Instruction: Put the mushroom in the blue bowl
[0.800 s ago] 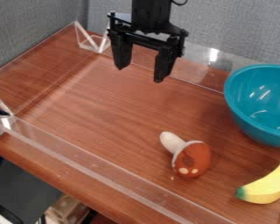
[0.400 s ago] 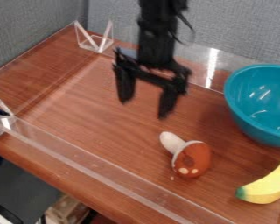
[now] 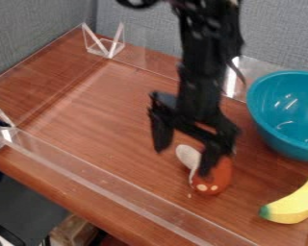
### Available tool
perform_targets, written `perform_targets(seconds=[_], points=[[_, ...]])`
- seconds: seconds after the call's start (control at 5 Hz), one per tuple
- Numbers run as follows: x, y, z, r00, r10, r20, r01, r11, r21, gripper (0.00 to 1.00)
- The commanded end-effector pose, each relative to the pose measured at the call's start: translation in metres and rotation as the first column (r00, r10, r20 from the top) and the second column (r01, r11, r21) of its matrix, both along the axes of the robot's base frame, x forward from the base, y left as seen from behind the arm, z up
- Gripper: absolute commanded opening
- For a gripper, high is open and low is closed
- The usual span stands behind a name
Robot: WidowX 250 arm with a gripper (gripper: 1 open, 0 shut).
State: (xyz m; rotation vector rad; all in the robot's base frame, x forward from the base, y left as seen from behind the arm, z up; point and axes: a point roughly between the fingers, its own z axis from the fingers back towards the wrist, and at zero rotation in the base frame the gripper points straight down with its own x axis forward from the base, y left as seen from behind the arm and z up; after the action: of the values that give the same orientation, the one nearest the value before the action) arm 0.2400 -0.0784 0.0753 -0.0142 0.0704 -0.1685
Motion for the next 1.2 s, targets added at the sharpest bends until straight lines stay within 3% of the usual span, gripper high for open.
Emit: perform_targets(seconds=[0.0, 0.6, 0.8, 1.0], points=[[0.003, -0.006, -0.003, 0.998, -0.003, 0.061, 0.004, 1.0, -0.013, 1.0], [0.007, -0.014, -0.033, 0.99, -0.082, 0.114, 0.087, 0.995, -0.04, 1.0], [0.009, -0.015, -0.04, 0.988, -0.096, 0.12, 0.1, 0.994, -0.035, 0.0], [0.011, -0.014, -0.034, 0.989, -0.074, 0.126, 0.076, 0.997, -0.017, 0.0]])
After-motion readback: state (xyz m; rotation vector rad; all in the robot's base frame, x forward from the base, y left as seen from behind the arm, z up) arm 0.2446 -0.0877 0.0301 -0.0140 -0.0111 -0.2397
